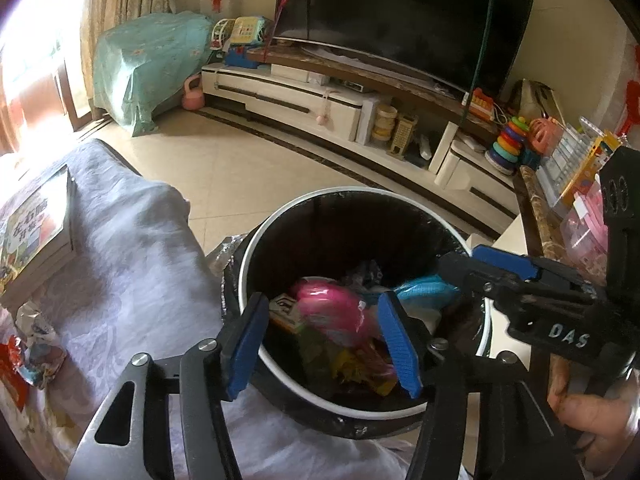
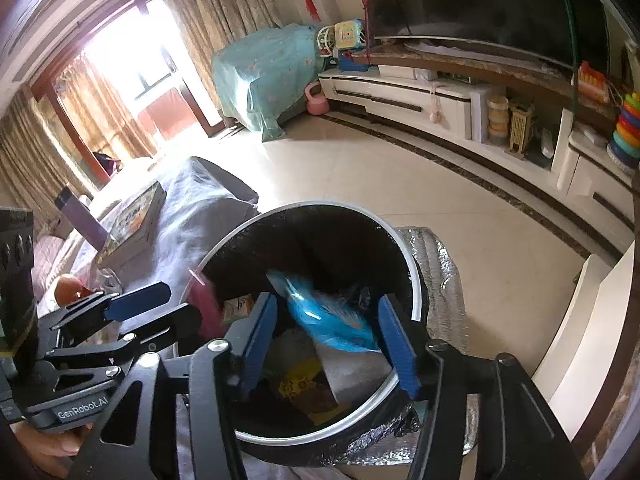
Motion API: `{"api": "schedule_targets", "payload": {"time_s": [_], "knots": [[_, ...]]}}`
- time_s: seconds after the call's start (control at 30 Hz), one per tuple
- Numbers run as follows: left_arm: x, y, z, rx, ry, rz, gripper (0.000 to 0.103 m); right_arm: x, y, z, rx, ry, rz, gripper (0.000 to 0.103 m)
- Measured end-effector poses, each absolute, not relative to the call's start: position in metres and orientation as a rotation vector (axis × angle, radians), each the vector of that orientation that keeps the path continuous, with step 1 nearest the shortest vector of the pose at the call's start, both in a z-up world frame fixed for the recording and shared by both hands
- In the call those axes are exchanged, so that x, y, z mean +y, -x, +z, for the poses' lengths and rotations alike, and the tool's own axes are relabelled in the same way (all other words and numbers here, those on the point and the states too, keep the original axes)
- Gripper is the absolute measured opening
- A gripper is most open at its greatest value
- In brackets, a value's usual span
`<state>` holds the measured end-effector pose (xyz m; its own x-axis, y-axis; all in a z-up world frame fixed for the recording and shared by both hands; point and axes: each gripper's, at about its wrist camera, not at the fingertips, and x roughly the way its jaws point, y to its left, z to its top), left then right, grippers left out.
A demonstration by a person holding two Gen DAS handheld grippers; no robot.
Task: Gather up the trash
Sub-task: 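Open both tools over the bin to drop the candy toys, then move both tools back toward the orange chip bag and crumpled wrapper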
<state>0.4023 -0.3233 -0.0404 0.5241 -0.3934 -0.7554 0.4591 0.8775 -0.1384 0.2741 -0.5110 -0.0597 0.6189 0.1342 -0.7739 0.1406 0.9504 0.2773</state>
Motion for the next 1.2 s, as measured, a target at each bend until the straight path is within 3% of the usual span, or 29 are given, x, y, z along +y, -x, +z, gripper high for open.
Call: {"api": "schedule_targets", "payload": {"time_s": [0.17,0.3,0.5,1.2], "knots": [[-0.311,-0.395,-0.040,0.874,-0.060,-0.502,0.064,-0.509,-0.266,-0.055,0.884,-0.349,-0.001,0.065],[-0.292,-0.383,-0.041,0.865,-0.031,-0.485,0.070,-0.500,-0.258,-0.049,0.863,-0.347,0.010,0.075],[-0.253,-0.356,-0.049,0.873,0.025,-0.442,0.070,-0.470,-0.242,-0.040,0.821,-0.347,0.055,0.090],[-0.074,-0.265,-0.053,0.847,0.206,-0.174,0.075,-0.323,-0.233,-0.054,0.834,-0.313,0.284,0.094]]}}
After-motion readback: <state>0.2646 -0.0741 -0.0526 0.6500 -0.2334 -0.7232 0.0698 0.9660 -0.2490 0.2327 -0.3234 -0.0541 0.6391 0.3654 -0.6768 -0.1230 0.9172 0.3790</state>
